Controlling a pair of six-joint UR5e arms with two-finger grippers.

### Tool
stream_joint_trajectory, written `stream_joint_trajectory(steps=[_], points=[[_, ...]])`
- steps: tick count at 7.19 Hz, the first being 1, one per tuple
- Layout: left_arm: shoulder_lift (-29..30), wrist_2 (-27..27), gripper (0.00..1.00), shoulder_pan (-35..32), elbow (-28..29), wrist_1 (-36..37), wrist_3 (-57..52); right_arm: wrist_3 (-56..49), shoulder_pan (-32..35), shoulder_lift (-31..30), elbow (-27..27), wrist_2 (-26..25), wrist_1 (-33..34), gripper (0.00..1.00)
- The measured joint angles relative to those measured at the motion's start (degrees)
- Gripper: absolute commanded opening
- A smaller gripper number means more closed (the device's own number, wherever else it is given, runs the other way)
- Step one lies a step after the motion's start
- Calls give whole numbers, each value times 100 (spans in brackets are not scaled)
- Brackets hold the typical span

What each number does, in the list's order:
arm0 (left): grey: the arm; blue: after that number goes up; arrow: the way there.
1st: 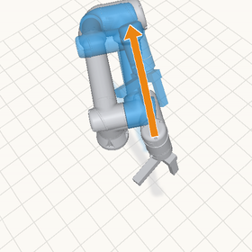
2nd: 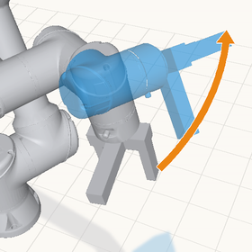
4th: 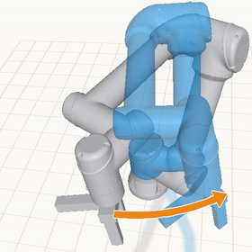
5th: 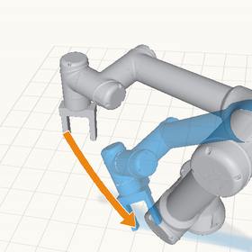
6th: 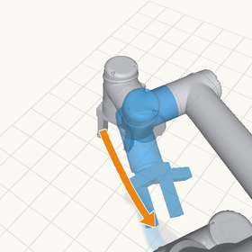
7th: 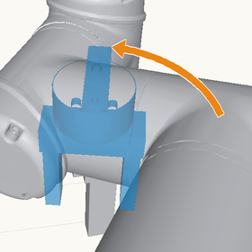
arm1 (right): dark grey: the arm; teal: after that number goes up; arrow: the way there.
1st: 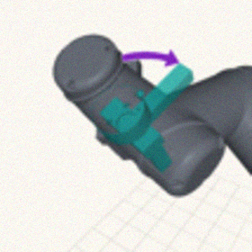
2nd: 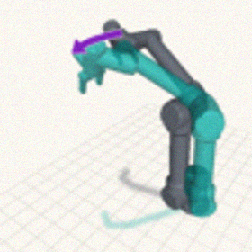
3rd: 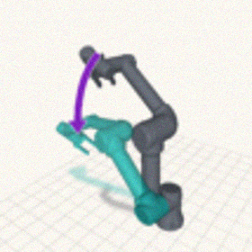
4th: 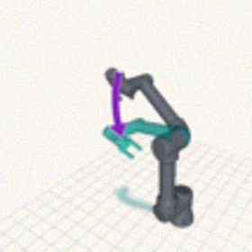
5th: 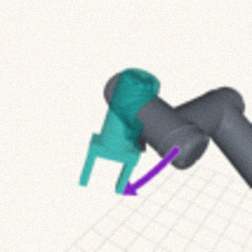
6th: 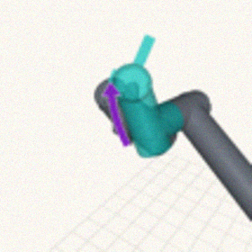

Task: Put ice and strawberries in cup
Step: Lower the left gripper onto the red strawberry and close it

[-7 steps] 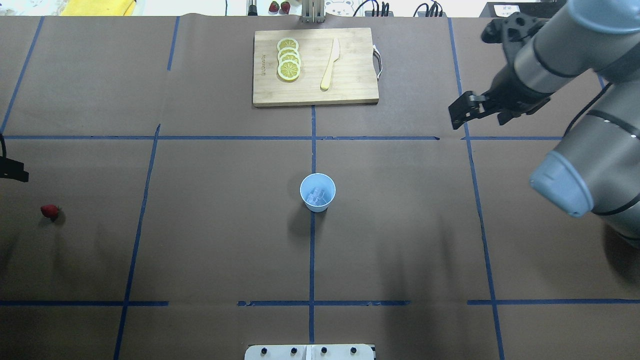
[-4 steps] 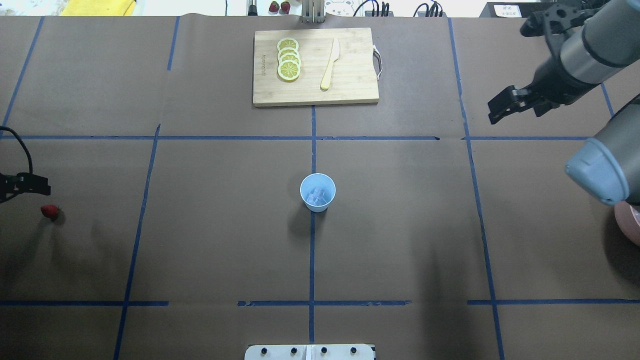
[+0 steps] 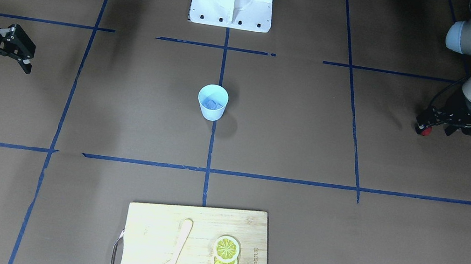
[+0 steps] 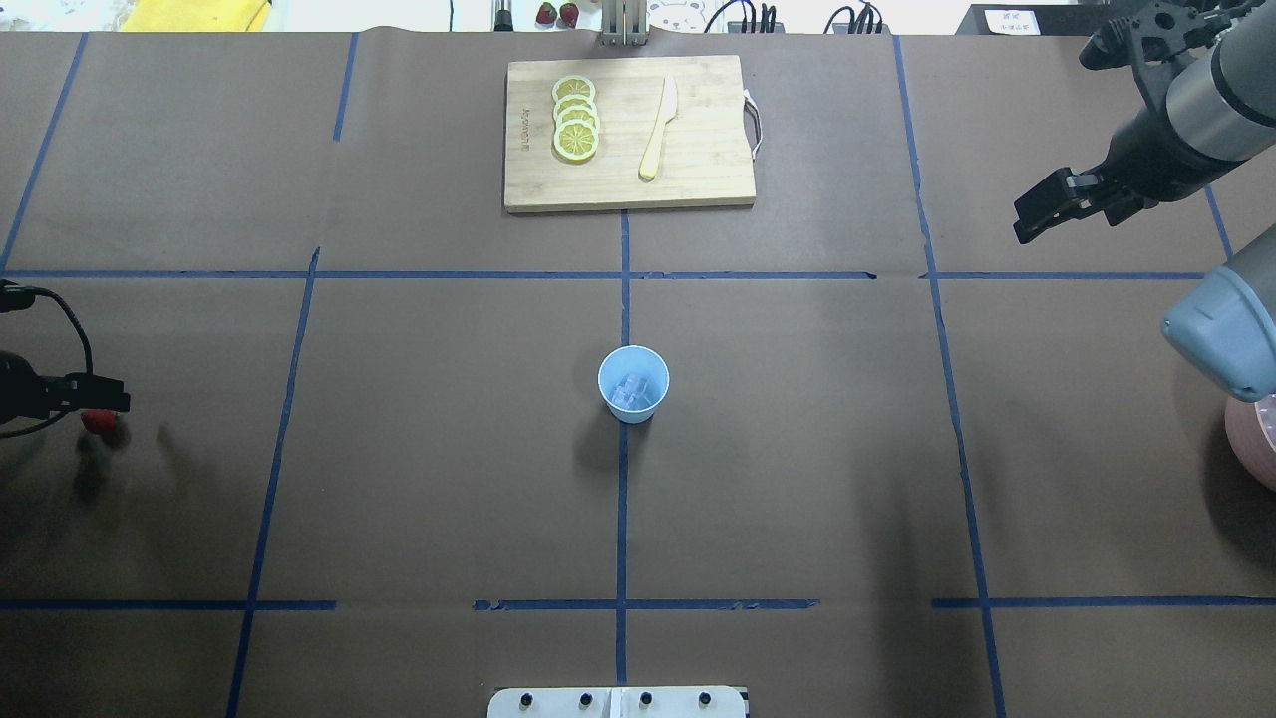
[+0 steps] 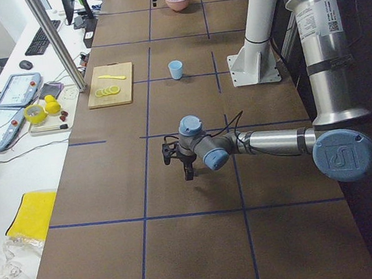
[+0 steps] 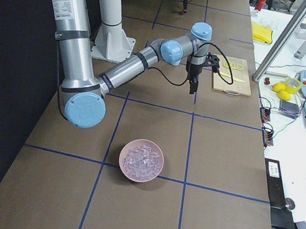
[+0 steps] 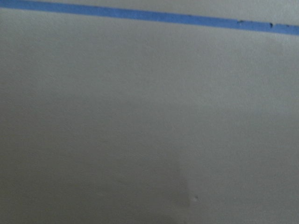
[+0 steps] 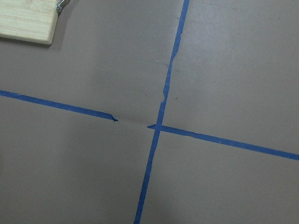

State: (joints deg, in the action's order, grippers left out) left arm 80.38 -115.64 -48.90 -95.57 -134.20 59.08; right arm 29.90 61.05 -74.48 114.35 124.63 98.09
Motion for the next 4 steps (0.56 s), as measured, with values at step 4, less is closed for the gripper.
stream_joint_trajectory(steps=[4], points=[[10, -15, 86, 63, 7, -18, 27, -2, 3, -5, 0, -8, 0, 99]])
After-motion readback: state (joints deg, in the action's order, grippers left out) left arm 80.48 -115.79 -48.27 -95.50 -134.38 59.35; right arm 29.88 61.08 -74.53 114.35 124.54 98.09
